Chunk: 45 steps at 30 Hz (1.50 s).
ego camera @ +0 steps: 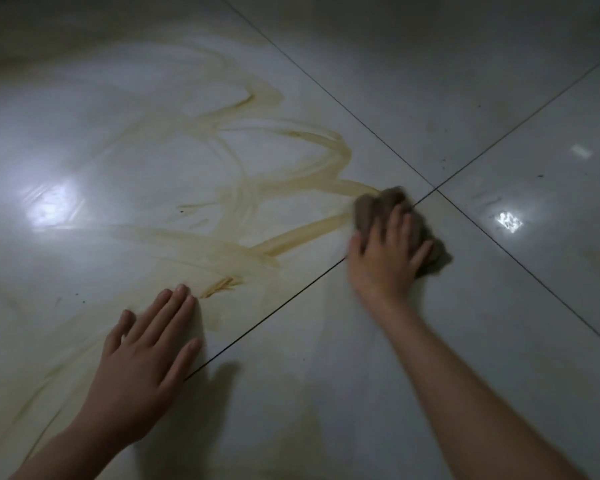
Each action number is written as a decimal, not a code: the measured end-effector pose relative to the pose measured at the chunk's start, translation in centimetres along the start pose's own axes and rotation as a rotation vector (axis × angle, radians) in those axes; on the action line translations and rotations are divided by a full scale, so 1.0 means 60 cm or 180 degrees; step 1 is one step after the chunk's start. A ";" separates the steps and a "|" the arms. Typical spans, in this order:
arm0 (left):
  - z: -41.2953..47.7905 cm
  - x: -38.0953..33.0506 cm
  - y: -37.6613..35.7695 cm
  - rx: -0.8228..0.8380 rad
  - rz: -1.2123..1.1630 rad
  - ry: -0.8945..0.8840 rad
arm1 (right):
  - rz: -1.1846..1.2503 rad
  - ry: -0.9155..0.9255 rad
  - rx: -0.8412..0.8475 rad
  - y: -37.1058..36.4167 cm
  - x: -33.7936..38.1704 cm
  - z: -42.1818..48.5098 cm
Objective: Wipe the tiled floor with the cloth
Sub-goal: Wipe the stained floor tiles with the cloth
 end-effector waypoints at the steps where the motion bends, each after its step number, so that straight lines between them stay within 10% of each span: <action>1: 0.001 0.000 0.001 -0.0067 -0.0059 0.0001 | -0.0066 0.0361 0.0011 -0.011 0.040 -0.034; 9: 0.012 -0.007 0.012 -0.0445 -0.0127 0.0100 | -0.0130 0.4025 0.0689 -0.042 0.114 -0.143; 15: 0.066 0.031 0.013 0.0153 0.0455 0.0688 | -0.0230 0.1411 0.0318 0.016 -0.062 0.121; 20: 0.089 0.044 -0.003 0.0375 0.0385 0.0724 | -0.0067 0.0070 0.0379 0.014 0.023 0.104; 29: 0.094 0.063 -0.003 0.0651 -0.0080 0.0641 | -0.0072 0.3898 0.0838 -0.049 0.191 -0.097; 36: 0.095 0.057 0.001 0.0692 -0.0094 0.0589 | -0.0343 0.1216 0.0359 0.019 -0.030 0.180; 40: 0.092 0.057 0.003 0.0699 -0.0136 0.0619 | -0.0055 0.0134 0.0271 0.005 0.040 0.141; 45: 0.094 0.058 0.006 0.0770 -0.0131 0.0754 | -0.0180 0.2186 0.0057 -0.033 0.204 -0.060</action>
Point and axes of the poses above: each hand's wrist, its own z-axis towards the middle knuckle, its own y-axis out of the back of the hand, x = y × z, the point moved 2 cm from there along z, towards the middle knuckle, and after that the axes turned 5 degrees about y, right-handed, at the moved point
